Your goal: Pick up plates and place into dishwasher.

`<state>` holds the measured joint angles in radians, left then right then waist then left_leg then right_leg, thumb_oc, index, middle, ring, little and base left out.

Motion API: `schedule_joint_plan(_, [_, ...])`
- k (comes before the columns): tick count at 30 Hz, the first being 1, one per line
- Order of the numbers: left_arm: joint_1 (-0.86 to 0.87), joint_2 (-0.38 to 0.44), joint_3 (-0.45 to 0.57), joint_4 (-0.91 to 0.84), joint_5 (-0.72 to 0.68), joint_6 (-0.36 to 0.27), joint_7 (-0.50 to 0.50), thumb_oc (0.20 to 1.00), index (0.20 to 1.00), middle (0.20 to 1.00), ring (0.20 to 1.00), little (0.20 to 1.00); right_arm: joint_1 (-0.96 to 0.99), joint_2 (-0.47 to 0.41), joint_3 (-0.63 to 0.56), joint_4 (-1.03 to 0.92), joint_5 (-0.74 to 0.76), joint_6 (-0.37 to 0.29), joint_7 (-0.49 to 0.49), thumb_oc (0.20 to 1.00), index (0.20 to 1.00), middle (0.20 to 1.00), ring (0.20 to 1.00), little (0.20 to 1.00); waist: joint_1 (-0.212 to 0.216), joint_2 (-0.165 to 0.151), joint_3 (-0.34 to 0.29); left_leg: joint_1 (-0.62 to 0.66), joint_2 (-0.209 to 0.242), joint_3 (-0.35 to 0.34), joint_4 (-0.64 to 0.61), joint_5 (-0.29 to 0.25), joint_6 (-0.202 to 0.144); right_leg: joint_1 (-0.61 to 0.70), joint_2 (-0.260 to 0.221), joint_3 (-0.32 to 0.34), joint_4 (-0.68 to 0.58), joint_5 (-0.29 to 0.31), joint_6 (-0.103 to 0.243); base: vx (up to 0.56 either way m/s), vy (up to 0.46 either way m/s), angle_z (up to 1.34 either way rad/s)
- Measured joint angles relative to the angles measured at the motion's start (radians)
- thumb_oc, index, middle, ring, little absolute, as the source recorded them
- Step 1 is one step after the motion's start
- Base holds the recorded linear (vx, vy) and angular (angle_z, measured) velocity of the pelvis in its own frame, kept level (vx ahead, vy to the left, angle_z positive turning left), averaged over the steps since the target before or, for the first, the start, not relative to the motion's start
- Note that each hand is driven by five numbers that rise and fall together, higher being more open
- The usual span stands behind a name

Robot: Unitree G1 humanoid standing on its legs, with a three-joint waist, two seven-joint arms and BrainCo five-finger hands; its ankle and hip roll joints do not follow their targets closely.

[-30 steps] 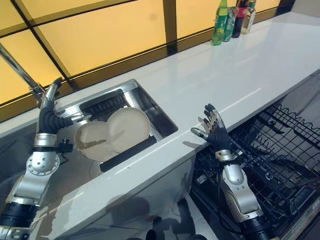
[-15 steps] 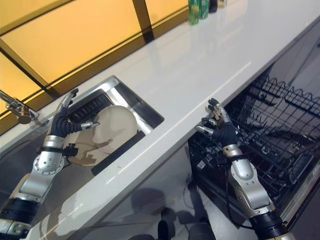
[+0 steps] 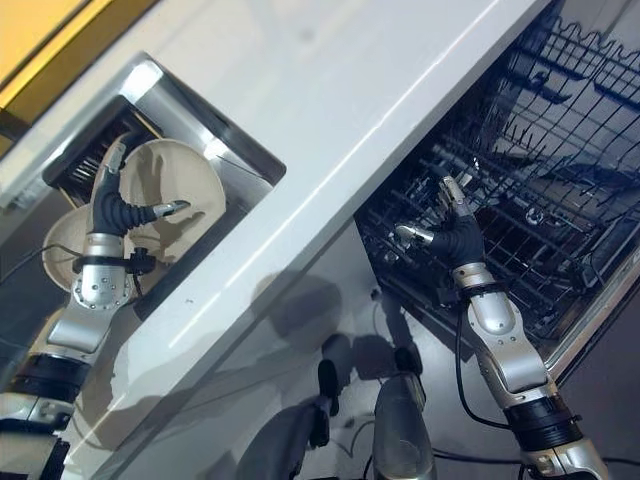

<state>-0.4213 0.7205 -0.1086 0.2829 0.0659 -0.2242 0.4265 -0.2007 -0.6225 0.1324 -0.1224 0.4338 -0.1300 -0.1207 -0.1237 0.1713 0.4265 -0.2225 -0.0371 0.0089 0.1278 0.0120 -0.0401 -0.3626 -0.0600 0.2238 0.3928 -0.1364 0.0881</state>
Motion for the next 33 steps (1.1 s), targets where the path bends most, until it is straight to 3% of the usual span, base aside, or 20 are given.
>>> schedule_joint_plan(4, [-0.003, 0.012, 0.000, 0.042, 0.046, 0.059, 0.051, 1.000, 1.000, 1.000, 1.000, 1.000, -0.010, 0.001, 0.000, -0.001, -0.013, 0.001, 0.002, 1.000, 1.000, 1.000, 1.000, 1.000, 0.001, -0.002, 0.002, -0.019, -0.001, 0.013, 0.001, -0.001, 0.002, -0.023, 0.001, 0.012, 0.001, 0.004, 0.003, 0.01, 0.053, -0.09])
schedule_joint_plan(11, [-0.079, 0.072, 0.003, 0.215, 0.094, 0.160, 0.226, 1.000, 1.000, 1.000, 1.000, 1.000, -0.020, -0.012, 0.000, -0.001, -0.013, 0.010, 0.001, 1.000, 1.000, 1.000, 1.000, 1.000, -0.003, 0.004, 0.007, -0.021, -0.001, 0.015, 0.001, -0.001, 0.002, -0.026, 0.000, 0.012, 0.003, 0.004, 0.003, 0.03, 0.035, -0.01])
schedule_joint_plan(19, [-0.080, 0.076, 0.003, 0.220, 0.167, 0.253, 0.344, 1.000, 1.000, 1.000, 1.000, 1.000, -0.026, -0.020, -0.001, -0.001, -0.013, 0.029, 0.000, 1.000, 1.000, 1.000, 1.000, 1.000, -0.002, 0.005, 0.008, -0.022, -0.002, 0.017, 0.006, -0.001, 0.001, -0.033, 0.000, 0.011, 0.017, 0.003, 0.002, 0.01, 0.016, -0.01])
schedule_joint_plan(22, [-0.084, 0.076, 0.003, 0.225, 0.196, 0.260, 0.382, 1.000, 1.000, 1.000, 1.000, 1.000, -0.035, -0.020, -0.001, -0.002, -0.013, 0.032, 0.000, 1.000, 1.000, 1.000, 1.000, 1.000, -0.004, 0.006, 0.008, -0.035, -0.004, 0.019, 0.014, -0.001, 0.001, -0.051, -0.001, 0.011, 0.029, 0.001, 0.002, 0.01, 0.010, -0.01])
schedule_joint_plan(28, [-0.108, 0.067, 0.002, 0.224, 0.189, 0.222, 0.346, 1.000, 1.000, 1.000, 1.000, 1.000, -0.035, -0.019, -0.001, -0.002, -0.022, 0.048, -0.001, 1.000, 1.000, 1.000, 1.000, 1.000, -0.004, 0.007, 0.011, -0.047, -0.005, 0.019, 0.025, -0.001, 0.001, -0.061, -0.002, 0.011, 0.039, 0.002, 0.002, 0.00, 0.000, 0.00])
schedule_joint_plan(33, [-0.110, 0.045, -0.005, 0.200, 0.046, 0.173, 0.103, 1.000, 1.000, 1.000, 1.000, 1.000, -0.035, -0.019, -0.004, -0.002, -0.031, 0.060, 0.005, 1.000, 1.000, 1.000, 1.000, 1.000, -0.005, 0.009, 0.012, -0.047, -0.006, 0.019, 0.028, -0.001, 0.001, -0.060, -0.002, 0.011, 0.042, 0.002, 0.002, 0.01, 0.024, 0.00])
